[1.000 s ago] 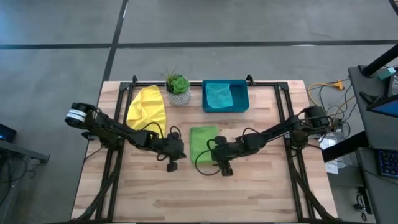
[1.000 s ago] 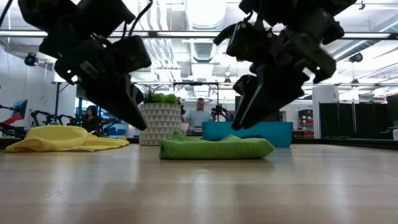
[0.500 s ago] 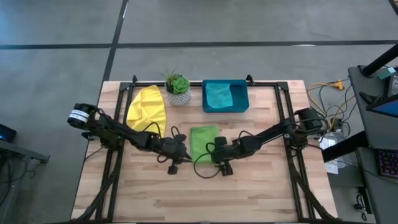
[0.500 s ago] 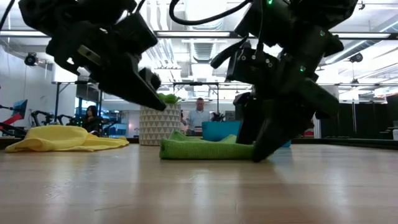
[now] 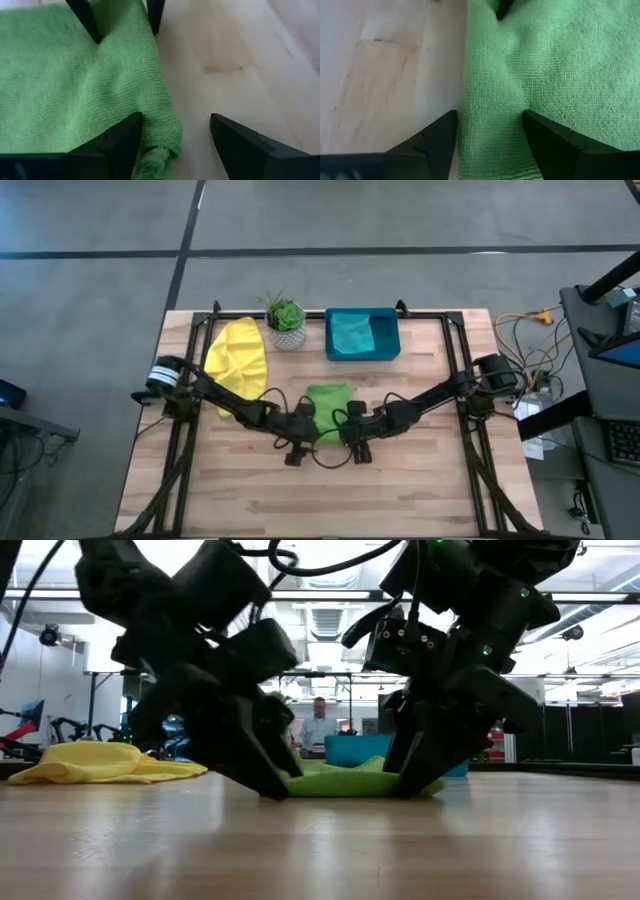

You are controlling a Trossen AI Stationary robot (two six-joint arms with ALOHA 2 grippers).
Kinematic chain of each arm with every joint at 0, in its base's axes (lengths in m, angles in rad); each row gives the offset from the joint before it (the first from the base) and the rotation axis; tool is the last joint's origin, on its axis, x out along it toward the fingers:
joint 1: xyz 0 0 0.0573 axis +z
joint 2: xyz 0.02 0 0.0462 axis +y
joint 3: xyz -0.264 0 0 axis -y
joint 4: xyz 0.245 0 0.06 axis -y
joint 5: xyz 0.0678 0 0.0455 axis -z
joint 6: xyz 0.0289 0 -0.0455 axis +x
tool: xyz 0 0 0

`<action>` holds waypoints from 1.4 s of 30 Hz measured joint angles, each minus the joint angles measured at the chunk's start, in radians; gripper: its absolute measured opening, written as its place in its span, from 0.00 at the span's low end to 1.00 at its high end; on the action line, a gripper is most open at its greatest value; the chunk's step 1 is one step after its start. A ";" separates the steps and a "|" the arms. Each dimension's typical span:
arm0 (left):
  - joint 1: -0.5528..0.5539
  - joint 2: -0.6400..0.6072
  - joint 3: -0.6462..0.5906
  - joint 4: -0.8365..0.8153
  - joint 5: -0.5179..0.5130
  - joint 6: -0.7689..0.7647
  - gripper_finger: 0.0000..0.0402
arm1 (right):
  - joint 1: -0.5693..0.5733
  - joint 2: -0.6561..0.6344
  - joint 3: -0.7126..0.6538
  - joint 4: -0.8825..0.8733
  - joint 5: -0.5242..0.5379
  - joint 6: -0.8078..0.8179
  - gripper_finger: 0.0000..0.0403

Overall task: Fold microfiber towels
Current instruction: Fold the green microfiber towel on top of the light blue microfiber towel into the dark blue bin

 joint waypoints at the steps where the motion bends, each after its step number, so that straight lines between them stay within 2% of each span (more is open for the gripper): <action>1: -0.001 0.016 0.021 -0.026 -0.022 -0.004 0.58 | 0.000 0.000 0.000 -0.001 0.000 0.011 0.54; 5: -0.003 0.067 0.089 -0.177 -0.089 -0.052 0.57 | 0.000 0.001 -0.001 -0.004 0.003 0.046 0.52; 9: -0.015 0.077 0.121 -0.309 -0.172 -0.116 0.50 | 0.012 0.002 -0.001 -0.006 0.011 0.063 0.47; 14: -0.046 0.050 0.118 -0.356 -0.283 -0.144 0.31 | 0.043 0.001 -0.001 -0.019 0.050 0.096 0.39; 18: -0.062 0.044 0.117 -0.356 -0.307 -0.143 0.13 | 0.065 0.001 -0.001 -0.027 0.095 0.100 0.31; 21: -0.068 0.044 0.117 -0.357 -0.314 -0.143 0.02 | 0.076 -0.002 0.004 -0.038 0.115 0.096 0.21; 25: -0.069 0.003 0.116 -0.363 -0.311 -0.142 0.01 | 0.079 -0.017 0.041 -0.111 0.122 0.072 0.05; 28: -0.067 -0.073 0.108 -0.412 -0.310 -0.136 0.00 | 0.078 -0.052 0.096 -0.184 0.123 0.062 0.04; 38: -0.035 -0.477 0.143 -0.551 -0.303 -0.055 0.00 | 0.067 -0.239 0.299 -0.473 0.115 0.061 0.03; 42: -0.006 -0.548 0.190 -0.610 -0.299 -0.024 0.00 | 0.034 -0.306 0.381 -0.560 0.114 0.102 0.03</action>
